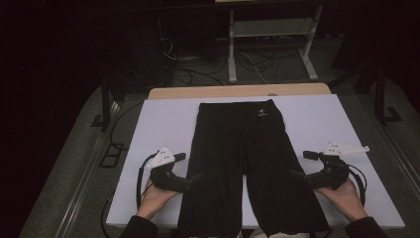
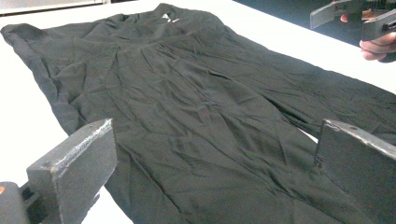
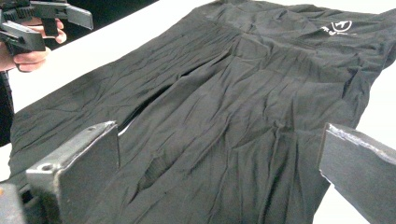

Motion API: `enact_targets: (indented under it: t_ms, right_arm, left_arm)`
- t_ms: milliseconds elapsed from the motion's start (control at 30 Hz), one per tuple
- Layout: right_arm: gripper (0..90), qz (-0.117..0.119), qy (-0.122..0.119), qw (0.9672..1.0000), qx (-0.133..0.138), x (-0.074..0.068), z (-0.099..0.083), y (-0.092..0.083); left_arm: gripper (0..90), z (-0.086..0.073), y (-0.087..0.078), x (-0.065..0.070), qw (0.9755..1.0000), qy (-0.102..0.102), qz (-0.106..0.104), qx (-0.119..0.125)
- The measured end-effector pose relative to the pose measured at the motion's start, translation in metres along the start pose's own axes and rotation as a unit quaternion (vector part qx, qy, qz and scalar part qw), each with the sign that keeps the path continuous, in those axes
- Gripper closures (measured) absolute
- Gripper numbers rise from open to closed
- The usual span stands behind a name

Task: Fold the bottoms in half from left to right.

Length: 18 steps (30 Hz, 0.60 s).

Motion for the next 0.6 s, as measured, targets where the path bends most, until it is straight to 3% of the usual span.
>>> enact_targets:
  t_ms: [600]
  right_arm:
    - [0.0, -0.004, 0.006, 1.0000, -0.005, -0.0025, -0.0010, -0.0005]
  left_arm:
    - [0.0, -0.0007, -0.0011, 0.0000, 1.0000, -0.003, 0.002, 0.000]
Point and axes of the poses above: each handheld gripper's, and its own axes: y roughly forward along the jaws, z roughly out of its top, x roughly to its right, the point moved 2 cm from there along y, roughly forward along the jaws, and after that the axes turned 10 degrees about -y, right-handed, at the moved point
